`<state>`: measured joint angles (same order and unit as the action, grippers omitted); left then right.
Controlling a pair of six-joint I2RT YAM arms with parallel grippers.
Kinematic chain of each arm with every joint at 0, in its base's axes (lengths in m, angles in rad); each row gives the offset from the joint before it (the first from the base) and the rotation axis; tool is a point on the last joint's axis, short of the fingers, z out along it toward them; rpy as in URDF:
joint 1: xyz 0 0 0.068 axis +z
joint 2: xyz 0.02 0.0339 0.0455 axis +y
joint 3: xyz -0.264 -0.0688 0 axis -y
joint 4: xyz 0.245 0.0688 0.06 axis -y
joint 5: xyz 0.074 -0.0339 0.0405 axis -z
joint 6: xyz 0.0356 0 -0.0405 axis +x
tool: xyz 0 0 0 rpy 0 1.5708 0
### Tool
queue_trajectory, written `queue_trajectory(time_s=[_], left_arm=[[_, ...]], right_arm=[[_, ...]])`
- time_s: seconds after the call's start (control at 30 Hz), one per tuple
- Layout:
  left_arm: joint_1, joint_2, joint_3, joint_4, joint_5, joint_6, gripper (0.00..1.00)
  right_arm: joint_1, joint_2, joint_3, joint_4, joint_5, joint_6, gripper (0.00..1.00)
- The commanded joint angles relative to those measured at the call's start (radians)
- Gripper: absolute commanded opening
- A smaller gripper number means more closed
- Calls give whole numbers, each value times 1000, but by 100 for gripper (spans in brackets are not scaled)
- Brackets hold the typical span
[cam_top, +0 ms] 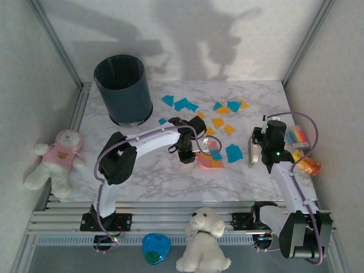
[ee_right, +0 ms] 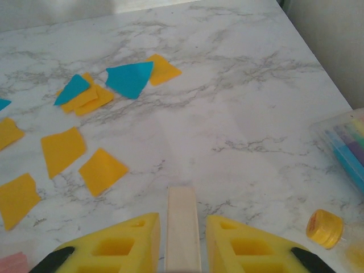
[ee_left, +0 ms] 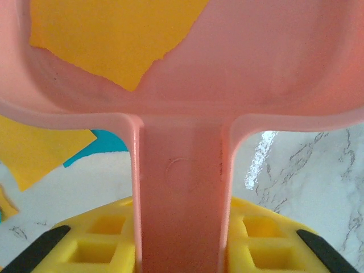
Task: Sweep away the paper scraps from the table
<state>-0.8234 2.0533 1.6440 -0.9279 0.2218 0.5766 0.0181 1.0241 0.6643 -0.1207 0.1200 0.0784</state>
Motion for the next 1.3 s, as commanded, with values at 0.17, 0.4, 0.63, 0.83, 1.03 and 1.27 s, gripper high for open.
queue_trajectory(time_s=[0.17, 0.4, 0.63, 0.83, 1.03, 1.27], left_arm=[[-10, 37, 25, -33, 16, 8, 0], [-10, 48, 31, -44, 13, 3, 0], [-13, 55, 36, -49, 14, -1, 0], [-13, 56, 36, -52, 14, -3, 0], [-14, 56, 36, -51, 13, -3, 0], [-14, 56, 35, -49, 10, -4, 0]], right_arm=[[48, 51, -6, 53, 17, -52, 0], [99, 64, -21, 50, -41, -51, 0], [135, 57, -35, 52, -105, -48, 0], [178, 59, -30, 58, -152, -49, 0], [224, 67, -17, 66, -192, -47, 0], [244, 67, -8, 65, -226, -34, 0]])
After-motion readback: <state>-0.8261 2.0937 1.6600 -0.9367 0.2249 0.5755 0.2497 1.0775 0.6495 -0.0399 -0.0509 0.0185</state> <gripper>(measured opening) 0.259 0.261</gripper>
